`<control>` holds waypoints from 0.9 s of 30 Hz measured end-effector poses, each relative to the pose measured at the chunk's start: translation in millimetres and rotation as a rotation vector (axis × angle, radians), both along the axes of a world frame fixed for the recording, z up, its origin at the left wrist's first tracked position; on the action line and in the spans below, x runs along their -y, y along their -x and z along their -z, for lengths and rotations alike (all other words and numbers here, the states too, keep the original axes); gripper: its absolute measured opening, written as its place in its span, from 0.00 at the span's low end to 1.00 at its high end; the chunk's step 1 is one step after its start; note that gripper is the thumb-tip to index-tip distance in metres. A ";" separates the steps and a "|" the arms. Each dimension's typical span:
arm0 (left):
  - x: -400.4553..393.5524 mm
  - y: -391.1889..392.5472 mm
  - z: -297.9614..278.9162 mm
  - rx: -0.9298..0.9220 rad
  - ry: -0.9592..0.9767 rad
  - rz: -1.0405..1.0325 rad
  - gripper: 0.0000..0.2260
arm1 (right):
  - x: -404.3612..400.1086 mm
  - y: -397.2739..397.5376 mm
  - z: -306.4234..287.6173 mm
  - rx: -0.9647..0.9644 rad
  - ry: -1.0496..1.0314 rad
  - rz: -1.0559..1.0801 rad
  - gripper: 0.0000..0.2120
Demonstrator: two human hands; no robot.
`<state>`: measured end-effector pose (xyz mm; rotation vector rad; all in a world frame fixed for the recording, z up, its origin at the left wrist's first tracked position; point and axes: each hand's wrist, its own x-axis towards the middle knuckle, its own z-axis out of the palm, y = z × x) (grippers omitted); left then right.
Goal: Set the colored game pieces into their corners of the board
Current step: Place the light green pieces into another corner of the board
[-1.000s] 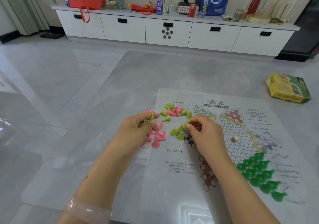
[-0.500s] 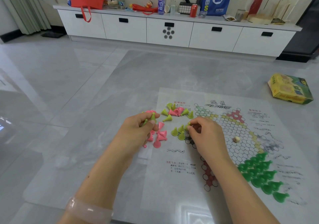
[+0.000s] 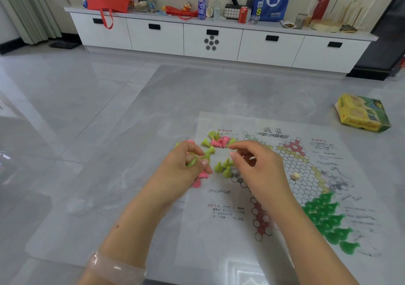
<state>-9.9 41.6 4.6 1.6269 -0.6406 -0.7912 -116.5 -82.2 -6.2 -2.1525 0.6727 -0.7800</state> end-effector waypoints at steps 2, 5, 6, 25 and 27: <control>1.2 2.1 0.7 0.008 -0.002 0.045 0.04 | -6.1 0.9 -7.7 0.035 -0.076 -0.106 0.07; 1.9 4.5 0.4 0.021 0.012 0.072 0.04 | -9.1 1.8 -7.8 0.037 -0.159 -0.182 0.11; 2.0 5.6 -0.2 0.026 0.020 0.078 0.04 | -8.7 1.8 -6.2 0.027 -0.163 -0.192 0.10; 10.9 -3.2 1.1 0.176 -0.069 -0.101 0.05 | -6.7 9.6 -7.1 0.099 -0.249 -0.090 0.08; 11.6 -17.5 5.4 0.302 -0.121 -0.248 0.09 | -5.0 11.1 -7.9 0.111 -0.255 -0.050 0.08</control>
